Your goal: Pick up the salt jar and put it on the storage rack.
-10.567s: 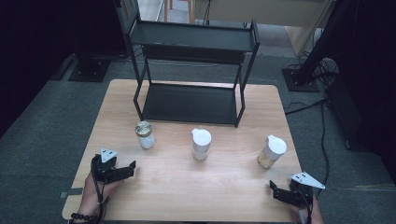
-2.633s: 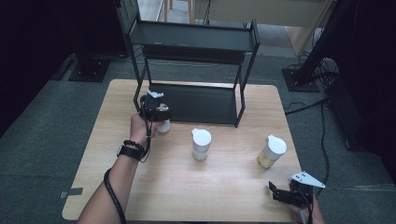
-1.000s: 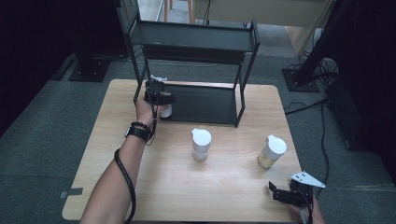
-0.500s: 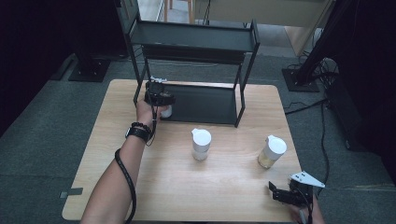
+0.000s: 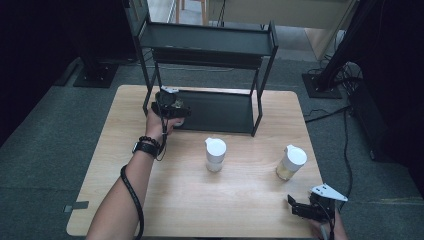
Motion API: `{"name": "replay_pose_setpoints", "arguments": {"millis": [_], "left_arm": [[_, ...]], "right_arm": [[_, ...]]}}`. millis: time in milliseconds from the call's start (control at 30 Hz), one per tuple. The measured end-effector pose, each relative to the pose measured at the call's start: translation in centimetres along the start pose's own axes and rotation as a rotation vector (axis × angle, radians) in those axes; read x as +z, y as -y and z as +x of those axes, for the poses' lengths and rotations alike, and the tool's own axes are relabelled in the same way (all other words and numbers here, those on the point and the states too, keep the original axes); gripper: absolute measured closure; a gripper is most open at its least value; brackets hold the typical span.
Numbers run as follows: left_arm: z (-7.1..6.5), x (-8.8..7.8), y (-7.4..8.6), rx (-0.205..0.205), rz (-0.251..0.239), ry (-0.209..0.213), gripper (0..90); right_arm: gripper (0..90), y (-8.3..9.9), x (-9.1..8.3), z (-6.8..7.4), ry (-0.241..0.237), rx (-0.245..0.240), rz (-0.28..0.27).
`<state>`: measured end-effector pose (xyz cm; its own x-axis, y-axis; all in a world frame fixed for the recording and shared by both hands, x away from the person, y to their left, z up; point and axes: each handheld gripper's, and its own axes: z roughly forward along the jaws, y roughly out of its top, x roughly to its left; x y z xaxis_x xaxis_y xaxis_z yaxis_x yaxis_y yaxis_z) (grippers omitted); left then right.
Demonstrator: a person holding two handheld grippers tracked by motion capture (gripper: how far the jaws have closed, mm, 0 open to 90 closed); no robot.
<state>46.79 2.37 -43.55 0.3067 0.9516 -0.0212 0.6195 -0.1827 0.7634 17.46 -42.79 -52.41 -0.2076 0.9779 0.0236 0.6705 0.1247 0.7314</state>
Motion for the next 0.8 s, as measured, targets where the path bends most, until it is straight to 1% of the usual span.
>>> {"name": "replay_pose_setpoints", "arguments": {"millis": [167,200,233,333,400,500,600,733,800], "left_arm": [[0.2,-0.1,1.1,0.001,-0.027,0.001,10.3],[0.3,0.0,1.3,-0.002,-0.026,0.015,7.6],[0.4,0.0,1.5,0.002,-0.02,0.031,0.7],[0.3,0.1,2.3,0.006,-0.013,0.023,0.5],[0.3,0.1,2.7,0.005,-0.011,0.028,0.1],[0.3,0.0,3.3,0.0,-0.022,0.027,0.1],[0.3,0.0,3.9,-0.005,-0.033,0.034,0.1],[0.3,0.3,4.8,0.001,-0.022,0.043,0.2],[0.3,0.5,5.3,0.004,-0.018,0.031,0.2]], "right_arm": [[2.5,0.0,0.0,0.0,0.0,-0.003,0.0],[2.4,0.0,0.0,0.0,0.0,-0.003,0.0],[2.4,0.0,0.0,0.0,0.0,-0.005,0.001],[2.4,0.0,0.0,0.0,0.0,-0.006,0.001],[2.4,0.0,0.0,0.0,0.0,-0.006,0.001],[2.4,0.0,0.0,0.0,0.0,-0.005,0.002],[2.4,0.0,0.0,0.0,0.001,-0.005,0.001],[2.5,0.0,0.0,0.0,0.002,-0.005,0.001],[2.4,0.0,0.0,0.0,0.002,-0.006,0.001]]}}
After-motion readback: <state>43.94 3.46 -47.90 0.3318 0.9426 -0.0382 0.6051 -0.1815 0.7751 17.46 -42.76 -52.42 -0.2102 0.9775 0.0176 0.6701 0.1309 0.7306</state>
